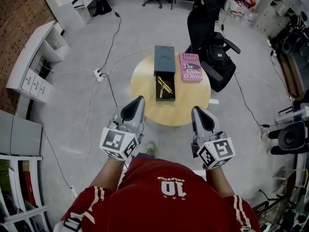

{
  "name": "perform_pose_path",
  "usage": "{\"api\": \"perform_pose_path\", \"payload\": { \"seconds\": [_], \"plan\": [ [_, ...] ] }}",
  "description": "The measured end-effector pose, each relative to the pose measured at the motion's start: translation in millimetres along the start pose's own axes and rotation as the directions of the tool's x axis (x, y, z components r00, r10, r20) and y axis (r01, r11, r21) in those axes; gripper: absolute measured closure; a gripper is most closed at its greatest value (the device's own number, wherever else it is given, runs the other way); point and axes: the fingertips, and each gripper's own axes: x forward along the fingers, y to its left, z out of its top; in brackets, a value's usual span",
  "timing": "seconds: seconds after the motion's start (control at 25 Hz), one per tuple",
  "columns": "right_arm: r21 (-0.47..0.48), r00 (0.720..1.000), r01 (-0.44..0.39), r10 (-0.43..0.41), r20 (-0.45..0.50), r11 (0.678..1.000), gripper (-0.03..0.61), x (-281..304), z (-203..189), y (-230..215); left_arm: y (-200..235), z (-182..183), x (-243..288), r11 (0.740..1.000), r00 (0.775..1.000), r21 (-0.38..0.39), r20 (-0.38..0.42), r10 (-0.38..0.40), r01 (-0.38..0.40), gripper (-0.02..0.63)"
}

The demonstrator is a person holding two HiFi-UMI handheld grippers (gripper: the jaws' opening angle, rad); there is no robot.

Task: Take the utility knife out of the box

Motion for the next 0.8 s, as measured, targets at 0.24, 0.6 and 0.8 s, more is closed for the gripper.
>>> {"api": "perform_pose_path", "payload": {
  "seconds": [0.24,0.6,0.8],
  "plan": [
    [-0.004,0.999,0.040,-0.040,0.015,0.999,0.578,45.3,8.2,0.1,37.2,11.9,26.8,0.999,0.999,0.018,0.010,-0.051,0.051,0.611],
    [-0.030,0.997,0.073,-0.073,0.007,0.997,0.578,85.5,8.3,10.2,72.8,9.1,45.4,0.995,0.995,0.002,0.019,-0.101,0.101,0.611],
    [-0.042,0.998,0.068,-0.068,-0.001,0.997,0.577,97.7,7.1,10.2,83.5,2.9,43.3,0.995,0.995,-0.005,0.010,-0.100,0.100,0.611]
  ]
}}
